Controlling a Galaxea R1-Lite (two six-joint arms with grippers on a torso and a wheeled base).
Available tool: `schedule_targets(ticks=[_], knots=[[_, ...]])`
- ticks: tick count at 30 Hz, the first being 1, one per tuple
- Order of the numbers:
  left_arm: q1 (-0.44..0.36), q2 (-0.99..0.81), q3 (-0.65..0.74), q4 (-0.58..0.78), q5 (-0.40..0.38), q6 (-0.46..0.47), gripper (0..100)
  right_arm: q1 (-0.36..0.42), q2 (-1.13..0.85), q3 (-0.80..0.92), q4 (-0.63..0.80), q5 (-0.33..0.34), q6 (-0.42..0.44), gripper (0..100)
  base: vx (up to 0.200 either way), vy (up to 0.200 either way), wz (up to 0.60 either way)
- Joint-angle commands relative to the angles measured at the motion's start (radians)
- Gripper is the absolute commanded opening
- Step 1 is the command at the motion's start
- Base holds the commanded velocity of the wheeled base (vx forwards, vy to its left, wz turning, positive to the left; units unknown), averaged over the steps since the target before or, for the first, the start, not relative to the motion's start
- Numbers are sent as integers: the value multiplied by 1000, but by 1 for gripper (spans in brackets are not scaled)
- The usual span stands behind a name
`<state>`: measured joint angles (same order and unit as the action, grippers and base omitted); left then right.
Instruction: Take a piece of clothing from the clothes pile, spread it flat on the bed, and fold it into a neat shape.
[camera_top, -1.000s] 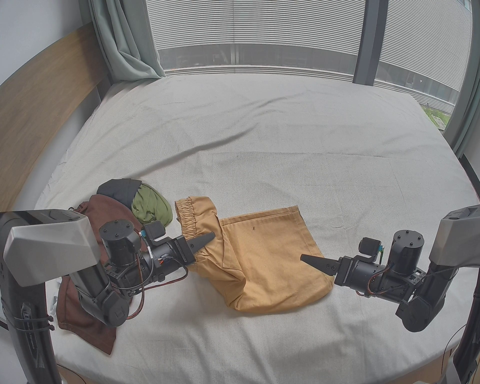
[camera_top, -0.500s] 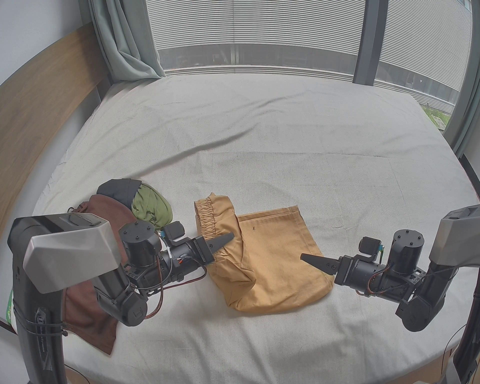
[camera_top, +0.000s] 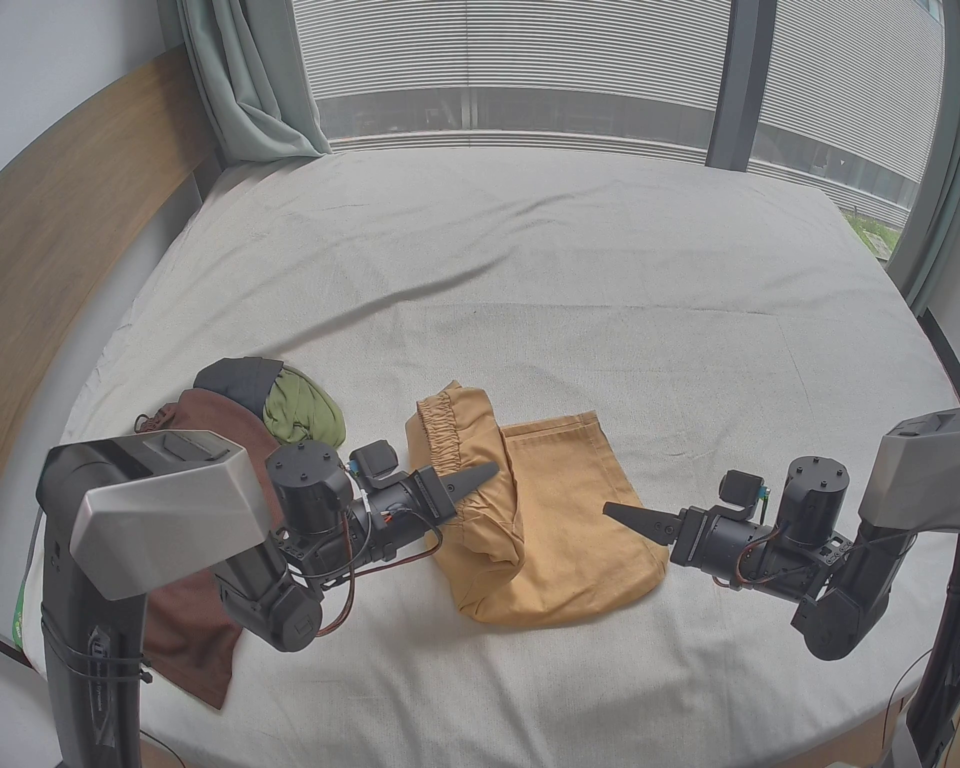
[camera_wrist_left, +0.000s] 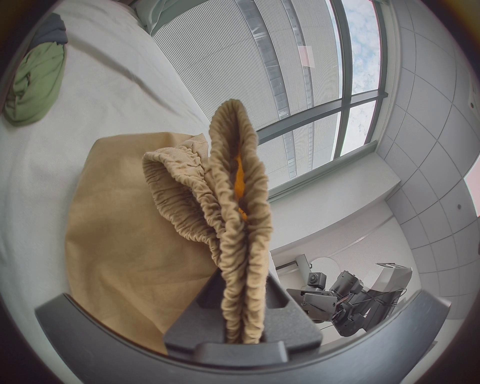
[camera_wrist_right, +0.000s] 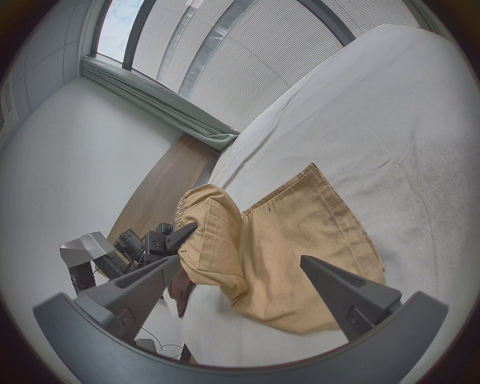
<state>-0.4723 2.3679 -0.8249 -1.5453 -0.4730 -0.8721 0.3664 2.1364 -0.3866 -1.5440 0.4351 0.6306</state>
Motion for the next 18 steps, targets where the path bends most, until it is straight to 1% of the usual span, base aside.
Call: schedule_targets(ticks=[1, 2, 7, 13, 18], knots=[[-22, 27, -25, -1, -3, -11, 0, -9, 5, -8, -1, 1, 0, 100, 0, 0, 0], [-38, 44, -46, 2, -1, -27, 0, -14, 5, -11, -1, 1, 0, 100, 0, 0, 0], [-57, 71, -79, 19, -1, -31, 0, -20, 5, -14, -1, 1, 0, 100, 0, 0, 0], [-97, 111, -126, 56, 2, -36, 0, -26, 2, -21, -1, 1, 1, 100, 0, 0, 0], [-104, 129, -157, 73, 7, -38, 0, -27, 2, -25, -1, 1, 1, 100, 0, 0, 0]])
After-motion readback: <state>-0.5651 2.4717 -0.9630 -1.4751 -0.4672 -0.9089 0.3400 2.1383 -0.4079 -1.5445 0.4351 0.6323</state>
